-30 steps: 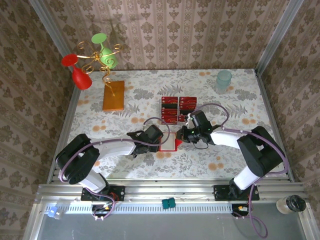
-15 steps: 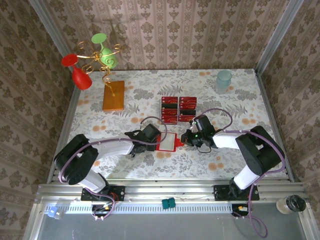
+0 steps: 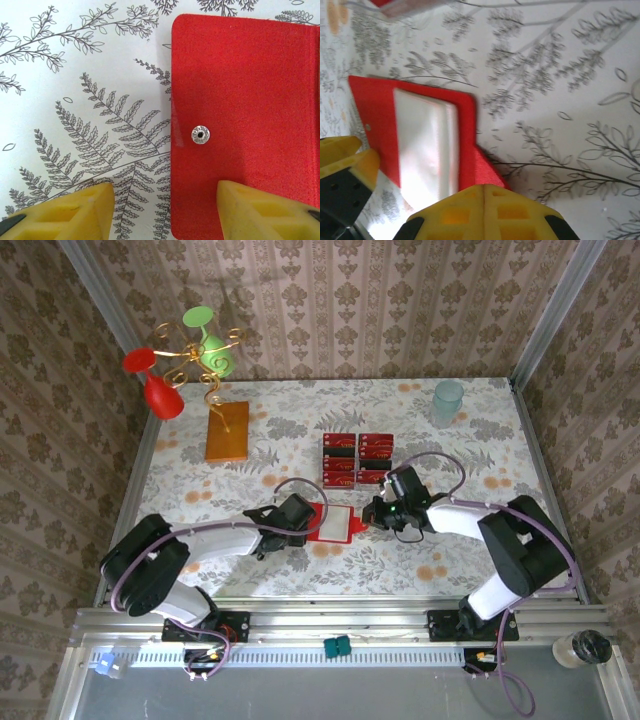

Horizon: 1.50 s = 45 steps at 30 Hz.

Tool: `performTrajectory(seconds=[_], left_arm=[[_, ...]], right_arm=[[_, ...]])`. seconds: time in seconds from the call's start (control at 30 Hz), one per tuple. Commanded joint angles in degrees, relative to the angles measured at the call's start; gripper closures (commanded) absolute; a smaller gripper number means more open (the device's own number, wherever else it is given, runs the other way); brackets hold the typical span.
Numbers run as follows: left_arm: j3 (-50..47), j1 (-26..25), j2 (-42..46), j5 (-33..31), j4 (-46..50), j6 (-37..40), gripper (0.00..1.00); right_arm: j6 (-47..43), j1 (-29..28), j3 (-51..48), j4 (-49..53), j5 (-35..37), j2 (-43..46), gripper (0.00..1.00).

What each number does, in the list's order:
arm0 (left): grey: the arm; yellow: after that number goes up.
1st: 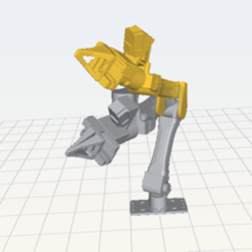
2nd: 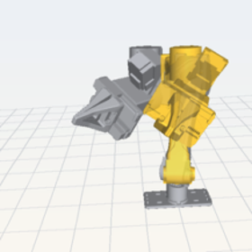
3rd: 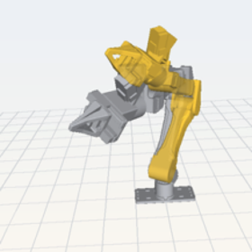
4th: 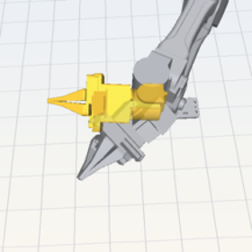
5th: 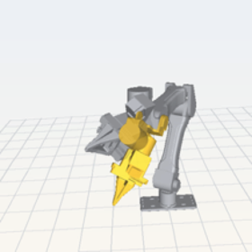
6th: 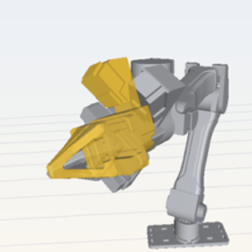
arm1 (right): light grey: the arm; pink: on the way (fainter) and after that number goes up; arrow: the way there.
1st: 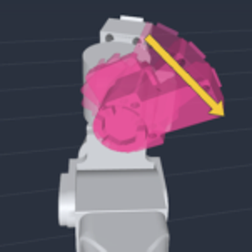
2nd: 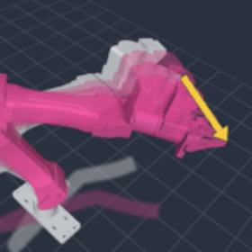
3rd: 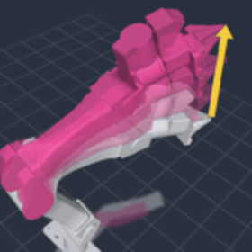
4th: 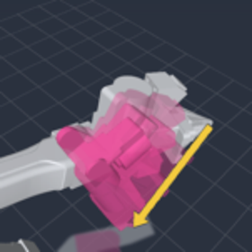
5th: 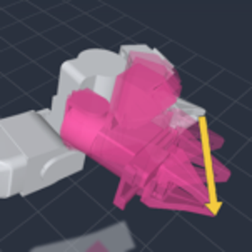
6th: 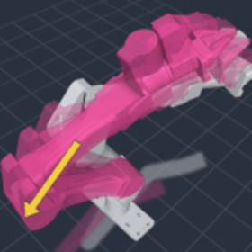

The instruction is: Put the credit cards into the card holder

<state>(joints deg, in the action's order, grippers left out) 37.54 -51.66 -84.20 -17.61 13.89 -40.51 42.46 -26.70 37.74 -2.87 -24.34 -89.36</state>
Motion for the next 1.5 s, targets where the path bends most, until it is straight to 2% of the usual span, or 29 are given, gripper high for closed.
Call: performTrajectory(seconds=[0.0,0.2,0.53,0.83,1.0,1.17,1.47], left_arm=[[-0.46,-0.28,1.45,-1.31,1.71,-0.68,0.44],[-0.89,-0.89,1.93,-1.74,1.75,-1.58,0.44],[-1.6,-1.03,4.51,-2.35,2.29,-2.07,0.44],[0.04,-1.09,7.9,-2.53,4.05,-1.36,0.43],[2.06,-1.03,7.38,-2.43,3.54,-0.02,0.43],[4.09,-1.08,3.21,-2.43,2.38,1.13,0.44],[2.49,-1.37,-1.22,-2.76,-2.08,0.36,0.52]], right_arm=[[-2.46,-1.53,4.63,5.57,0.36,2.6,0.94],[-3.17,-5.29,12.81,9.0,0.69,-1.04,0.93],[-2.45,-11.37,26.1,8.83,-0.25,-15.77,0.94],[-0.44,-12.31,28.97,6.21,-1.85,-24.22,0.94],[-0.16,-12.28,28.75,5.57,-2.17,-25.16,0.95],[0.34,-12.3,27.89,4.98,-2.21,-24.31,0.95],[1.4,-10.79,25.98,5.49,-0.81,-19.86,0.95]])
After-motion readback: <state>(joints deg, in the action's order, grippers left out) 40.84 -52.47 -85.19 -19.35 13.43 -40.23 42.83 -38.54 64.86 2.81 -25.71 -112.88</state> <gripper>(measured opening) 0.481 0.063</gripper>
